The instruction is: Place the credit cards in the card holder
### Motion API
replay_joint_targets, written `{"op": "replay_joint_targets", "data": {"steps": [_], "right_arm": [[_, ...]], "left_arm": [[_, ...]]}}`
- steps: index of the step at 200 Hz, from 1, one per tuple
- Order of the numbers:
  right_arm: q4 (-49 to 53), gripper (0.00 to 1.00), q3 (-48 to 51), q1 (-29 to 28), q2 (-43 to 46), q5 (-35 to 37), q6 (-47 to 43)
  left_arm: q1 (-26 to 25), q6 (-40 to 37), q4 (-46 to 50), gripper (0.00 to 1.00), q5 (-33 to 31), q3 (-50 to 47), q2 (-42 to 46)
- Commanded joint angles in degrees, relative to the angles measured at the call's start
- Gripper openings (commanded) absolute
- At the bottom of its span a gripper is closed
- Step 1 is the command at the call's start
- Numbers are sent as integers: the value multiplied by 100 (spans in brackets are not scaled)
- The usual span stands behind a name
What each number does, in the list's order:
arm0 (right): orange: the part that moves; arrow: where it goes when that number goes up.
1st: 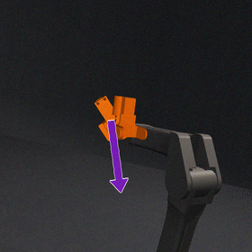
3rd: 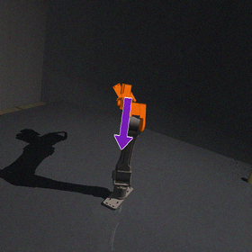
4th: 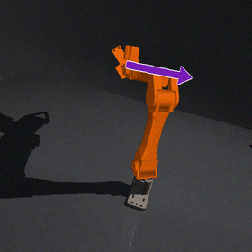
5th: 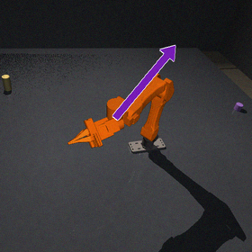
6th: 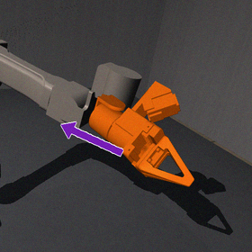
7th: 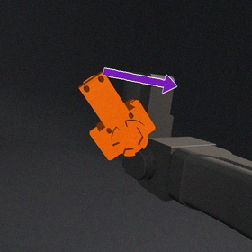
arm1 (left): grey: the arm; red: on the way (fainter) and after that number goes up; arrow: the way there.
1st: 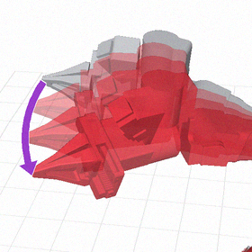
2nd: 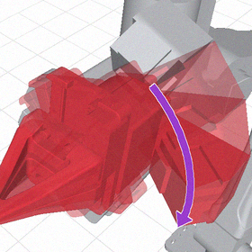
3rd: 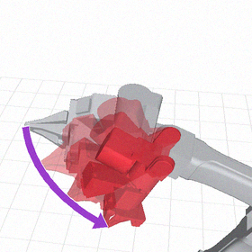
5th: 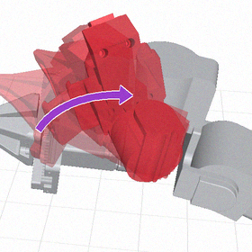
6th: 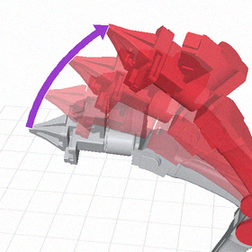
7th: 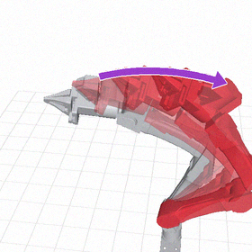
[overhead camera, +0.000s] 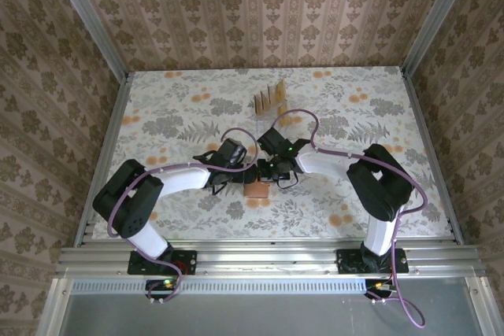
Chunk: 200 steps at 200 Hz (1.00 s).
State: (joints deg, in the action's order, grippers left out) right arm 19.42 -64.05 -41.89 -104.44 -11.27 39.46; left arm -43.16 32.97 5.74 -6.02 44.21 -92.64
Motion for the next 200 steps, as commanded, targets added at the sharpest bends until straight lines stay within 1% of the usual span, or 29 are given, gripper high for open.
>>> {"op": "replay_joint_targets", "data": {"steps": [1, 55, 99, 123, 148, 200], "right_arm": [[-105, 0, -80, -20, -252, -82, 114], [-236, 0, 140, -46, -314, -113, 186], [-116, 0, 245, -131, -531, -57, 194], [-143, 0, 344, -156, -625, -24, 236], [-137, 0, 394, -171, -673, 13, 238], [-59, 0, 453, -180, -666, 120, 202]], "left_arm": [[9, 113, 418, 100, 31, -298, -351], [3, 135, 389, 100, 46, -320, -355], [9, 181, 375, 100, 84, -316, -368], [140, 430, 419, 100, 131, -346, -333], [316, 668, 241, 100, 296, -491, -200], [400, 639, 302, 100, 396, -440, -51]]}}
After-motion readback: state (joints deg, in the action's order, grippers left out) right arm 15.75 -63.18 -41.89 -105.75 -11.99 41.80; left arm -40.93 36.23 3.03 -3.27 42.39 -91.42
